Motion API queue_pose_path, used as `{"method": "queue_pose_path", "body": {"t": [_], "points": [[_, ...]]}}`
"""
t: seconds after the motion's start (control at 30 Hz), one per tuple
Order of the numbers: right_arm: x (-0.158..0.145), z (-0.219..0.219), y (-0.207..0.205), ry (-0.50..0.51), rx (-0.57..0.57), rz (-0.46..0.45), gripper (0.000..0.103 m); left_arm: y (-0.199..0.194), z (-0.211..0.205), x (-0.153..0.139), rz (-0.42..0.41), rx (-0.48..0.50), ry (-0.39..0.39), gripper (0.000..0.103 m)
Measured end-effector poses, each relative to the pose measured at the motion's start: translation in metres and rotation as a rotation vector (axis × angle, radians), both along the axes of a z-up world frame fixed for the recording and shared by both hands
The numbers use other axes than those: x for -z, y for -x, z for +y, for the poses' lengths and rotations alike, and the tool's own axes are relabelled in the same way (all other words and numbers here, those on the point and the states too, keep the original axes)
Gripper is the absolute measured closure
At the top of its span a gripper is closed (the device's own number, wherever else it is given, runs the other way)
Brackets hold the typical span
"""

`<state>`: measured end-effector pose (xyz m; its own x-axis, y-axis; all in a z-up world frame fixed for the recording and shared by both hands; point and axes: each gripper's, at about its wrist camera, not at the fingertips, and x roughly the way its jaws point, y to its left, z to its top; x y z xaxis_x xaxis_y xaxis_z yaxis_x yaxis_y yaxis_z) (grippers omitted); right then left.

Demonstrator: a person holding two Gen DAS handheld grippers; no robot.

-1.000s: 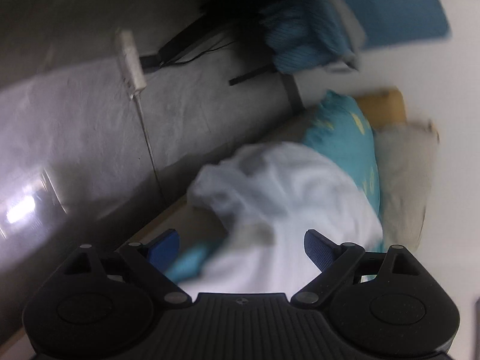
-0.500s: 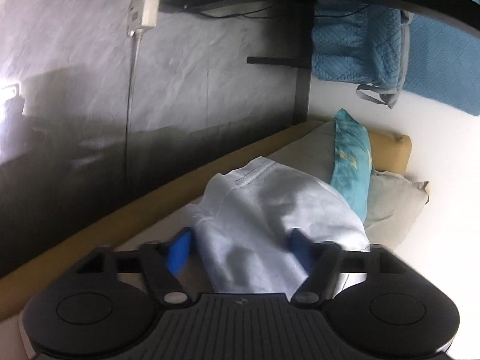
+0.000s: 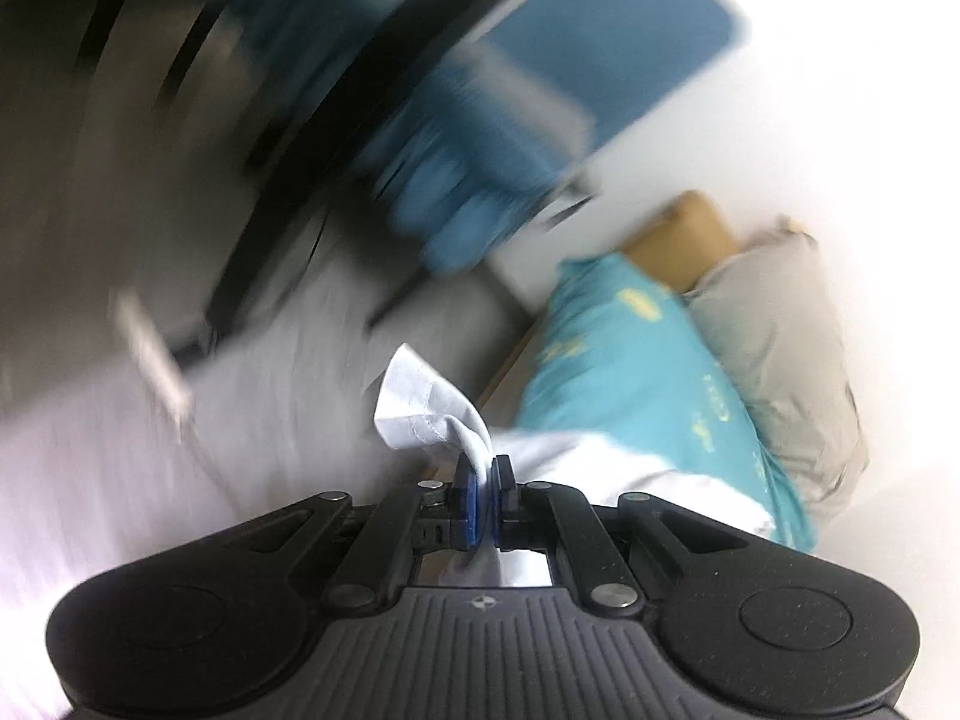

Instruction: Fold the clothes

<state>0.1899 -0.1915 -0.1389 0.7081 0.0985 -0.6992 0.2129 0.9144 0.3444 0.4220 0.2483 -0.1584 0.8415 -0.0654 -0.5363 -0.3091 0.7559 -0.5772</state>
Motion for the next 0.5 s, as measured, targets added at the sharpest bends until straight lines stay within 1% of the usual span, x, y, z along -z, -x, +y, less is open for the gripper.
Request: {"method": "queue_pose_path", "body": {"t": [0.07,0.13,0.2,0.27,0.33,0.37,0.43,0.47,0.5], "points": [[-0.005,0.0,0.002,-0.011,-0.001,-0.024,0.0,0.0,-0.036,-0.04,-0.053,0.049,-0.17,0.099],[-0.009,-0.002,0.006,-0.012,0.005,-0.043,0.0,0.003,-0.084,-0.073,-0.104,0.133,-0.33,0.099],[-0.013,-0.006,0.01,-0.014,0.016,-0.064,0.0,0.006,-0.138,-0.095,-0.139,0.241,-0.47,0.099],[-0.017,-0.012,0.013,-0.016,0.033,-0.089,0.0,0.012,-0.193,-0.105,-0.156,0.348,-0.59,0.099],[-0.021,-0.017,0.017,-0.018,0.05,-0.113,0.0,0.018,-0.242,-0.103,-0.159,0.43,-0.662,0.099],[-0.023,-0.02,0.019,-0.019,0.059,-0.126,0.0,0.019,-0.261,-0.097,-0.145,0.458,-0.673,0.099],[-0.024,-0.028,0.02,-0.019,0.079,-0.139,0.0,0.017,-0.291,-0.081,-0.093,0.501,-0.674,0.097],[-0.024,-0.033,0.021,-0.028,0.088,-0.148,0.0,0.015,-0.307,-0.074,-0.067,0.522,-0.675,0.091],[-0.024,-0.038,0.021,-0.039,0.097,-0.156,0.0,0.013,-0.318,-0.066,-0.035,0.538,-0.662,0.088]]}}
